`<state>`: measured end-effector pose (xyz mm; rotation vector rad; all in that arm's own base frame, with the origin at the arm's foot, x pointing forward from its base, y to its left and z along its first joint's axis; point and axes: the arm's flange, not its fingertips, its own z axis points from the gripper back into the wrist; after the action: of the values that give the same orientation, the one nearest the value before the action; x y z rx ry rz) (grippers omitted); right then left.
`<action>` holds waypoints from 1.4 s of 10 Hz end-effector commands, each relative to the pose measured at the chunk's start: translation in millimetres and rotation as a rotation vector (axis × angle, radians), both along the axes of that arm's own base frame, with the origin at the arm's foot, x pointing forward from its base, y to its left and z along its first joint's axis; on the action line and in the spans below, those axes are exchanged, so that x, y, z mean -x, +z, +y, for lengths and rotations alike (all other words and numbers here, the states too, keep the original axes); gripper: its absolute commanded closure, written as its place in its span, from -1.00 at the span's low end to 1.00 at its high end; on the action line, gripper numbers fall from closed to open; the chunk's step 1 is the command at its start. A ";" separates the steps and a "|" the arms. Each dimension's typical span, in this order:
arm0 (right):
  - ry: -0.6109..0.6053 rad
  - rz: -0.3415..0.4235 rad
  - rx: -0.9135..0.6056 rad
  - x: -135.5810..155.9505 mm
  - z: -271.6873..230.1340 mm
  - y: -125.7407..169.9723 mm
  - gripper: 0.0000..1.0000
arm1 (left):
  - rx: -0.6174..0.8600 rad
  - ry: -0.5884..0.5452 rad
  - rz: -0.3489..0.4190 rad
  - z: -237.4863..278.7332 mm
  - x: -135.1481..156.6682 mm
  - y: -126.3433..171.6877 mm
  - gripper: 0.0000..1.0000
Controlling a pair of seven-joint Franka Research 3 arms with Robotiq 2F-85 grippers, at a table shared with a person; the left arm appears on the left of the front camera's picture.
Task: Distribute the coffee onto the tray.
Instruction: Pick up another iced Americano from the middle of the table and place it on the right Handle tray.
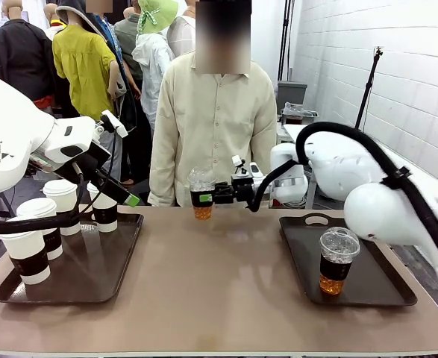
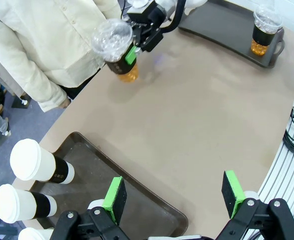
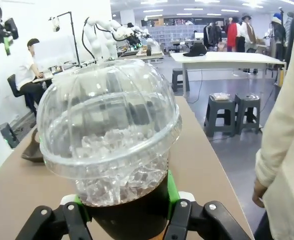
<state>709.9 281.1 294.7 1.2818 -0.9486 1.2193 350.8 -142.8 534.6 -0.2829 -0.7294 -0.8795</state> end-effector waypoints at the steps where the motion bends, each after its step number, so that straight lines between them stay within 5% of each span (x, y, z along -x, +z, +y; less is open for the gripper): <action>1: -0.003 0.021 -0.013 48.1 -32.2 21.6 -0.28 | -0.004 0.001 0.007 -0.9 1.4 -0.2 -1.00; 8: -0.163 -0.029 0.006 124.0 -171.8 64.7 -0.28 | -0.004 0.001 0.007 -0.9 1.4 -0.2 -1.00; 14: -0.235 -0.086 0.021 133.0 -246.1 49.2 -0.28 | -0.004 0.001 0.007 -0.9 1.4 -0.2 -1.00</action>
<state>578.6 37.1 340.8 1.0534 -1.0805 1.1003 350.8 -142.8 534.7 -0.2833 -0.7294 -0.8796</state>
